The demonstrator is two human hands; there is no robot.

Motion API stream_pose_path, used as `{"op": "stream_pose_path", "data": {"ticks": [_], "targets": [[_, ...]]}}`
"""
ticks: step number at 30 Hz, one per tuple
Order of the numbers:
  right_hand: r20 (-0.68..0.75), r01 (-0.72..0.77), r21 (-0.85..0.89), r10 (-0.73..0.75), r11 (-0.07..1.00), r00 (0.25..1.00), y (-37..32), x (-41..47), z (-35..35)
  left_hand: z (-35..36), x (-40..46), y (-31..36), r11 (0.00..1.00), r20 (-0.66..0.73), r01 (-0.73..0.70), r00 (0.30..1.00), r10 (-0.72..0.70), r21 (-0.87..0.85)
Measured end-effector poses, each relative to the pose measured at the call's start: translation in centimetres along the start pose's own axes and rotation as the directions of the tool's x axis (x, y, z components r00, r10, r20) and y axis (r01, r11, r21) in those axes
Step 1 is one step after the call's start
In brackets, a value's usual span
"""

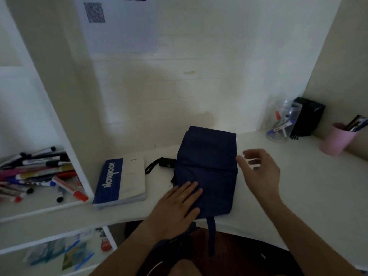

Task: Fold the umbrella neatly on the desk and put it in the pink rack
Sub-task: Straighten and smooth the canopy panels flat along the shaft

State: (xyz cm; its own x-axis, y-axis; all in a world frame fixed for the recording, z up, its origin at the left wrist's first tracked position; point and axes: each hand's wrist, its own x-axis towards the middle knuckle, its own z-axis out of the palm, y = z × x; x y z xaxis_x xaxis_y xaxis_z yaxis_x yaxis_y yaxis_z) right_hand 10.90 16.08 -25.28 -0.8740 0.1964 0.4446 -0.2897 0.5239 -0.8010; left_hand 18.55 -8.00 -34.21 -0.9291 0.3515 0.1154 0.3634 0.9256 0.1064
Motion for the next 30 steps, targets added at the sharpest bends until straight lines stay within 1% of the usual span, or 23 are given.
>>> {"op": "stream_pose_path", "data": {"ticks": [1, 2, 4, 5, 9, 11, 14, 18, 20, 24, 25, 26, 28, 30], "targets": [[0.027, -0.115, 0.029, 0.115, 0.993, 0.993, -0.6, 1.2, -0.1, 0.1, 0.0, 0.0, 1.000, 0.004, -0.001, 1.000, 0.001, 0.001], [0.095, -0.219, 0.061, 0.212, 0.974, 0.973, -1.0, 2.4, 0.0, 0.0, 0.0, -0.1, 1.000, 0.006, 0.003, 1.000, -0.003, 0.001], [0.254, -0.365, 0.135, 0.324, 0.921, 0.911, -1.7, 4.2, 0.9, -0.2, 0.0, -0.1, 1.000, 0.026, 0.008, 1.000, -0.008, -0.017], [0.300, -0.401, 0.173, 0.340, 0.900, 0.891, -2.0, 4.9, 1.5, -0.3, 0.0, -0.1, 1.000, 0.030, 0.006, 1.000, -0.005, -0.027], [0.351, -0.500, 0.247, 0.405, 0.830, 0.844, -2.2, 6.9, 2.6, -0.8, 0.2, -0.2, 1.000, 0.052, -0.002, 0.999, 0.004, -0.029], [0.392, -0.520, 0.261, 0.403, 0.813, 0.827, -2.3, 7.3, 2.6, -0.8, 0.2, -0.3, 0.999, 0.064, -0.001, 0.998, 0.004, -0.036], [0.408, -0.471, 0.333, 0.326, 0.817, 0.853, -3.1, 7.4, 1.8, -0.8, 0.2, -0.4, 0.999, 0.067, -0.001, 0.998, 0.003, -0.035], [0.472, -0.344, 0.451, 0.107, 0.824, 0.875, -4.4, 4.9, -1.0, -0.4, 0.1, -0.4, 0.999, 0.043, -0.011, 0.999, 0.013, -0.035], [0.495, -0.287, 0.455, 0.029, 0.843, 0.868, -3.8, 2.2, -1.9, -0.4, 0.1, -0.4, 0.998, 0.036, -0.005, 0.999, 0.007, -0.057], [0.529, -0.113, 0.303, -0.069, 0.946, 0.846, 0.6, -3.3, -1.8, -1.2, -0.3, 0.1, 0.996, -0.008, 0.014, 1.000, -0.015, -0.086], [0.547, -0.065, 0.259, -0.091, 0.964, 0.832, 1.8, -4.2, -1.5, -1.4, -0.4, 0.3, 0.992, -0.024, 0.029, 0.999, -0.032, -0.123], [0.566, -0.018, 0.213, -0.108, 0.977, 0.817, 2.8, -4.9, -1.3, -1.6, -0.5, 0.4, 0.980, -0.039, 0.054, 0.997, -0.063, -0.193], [0.579, 0.065, 0.133, -0.131, 0.989, 0.805, 4.1, -5.9, -1.0, -2.0, -0.7, 0.9, 0.916, -0.070, 0.113, 0.986, -0.151, -0.386], [0.578, 0.120, 0.085, -0.147, 0.989, 0.803, 4.8, -6.4, -0.9, -2.1, -1.0, 1.1, 0.879, -0.137, 0.111, 0.971, -0.194, -0.464]]}}
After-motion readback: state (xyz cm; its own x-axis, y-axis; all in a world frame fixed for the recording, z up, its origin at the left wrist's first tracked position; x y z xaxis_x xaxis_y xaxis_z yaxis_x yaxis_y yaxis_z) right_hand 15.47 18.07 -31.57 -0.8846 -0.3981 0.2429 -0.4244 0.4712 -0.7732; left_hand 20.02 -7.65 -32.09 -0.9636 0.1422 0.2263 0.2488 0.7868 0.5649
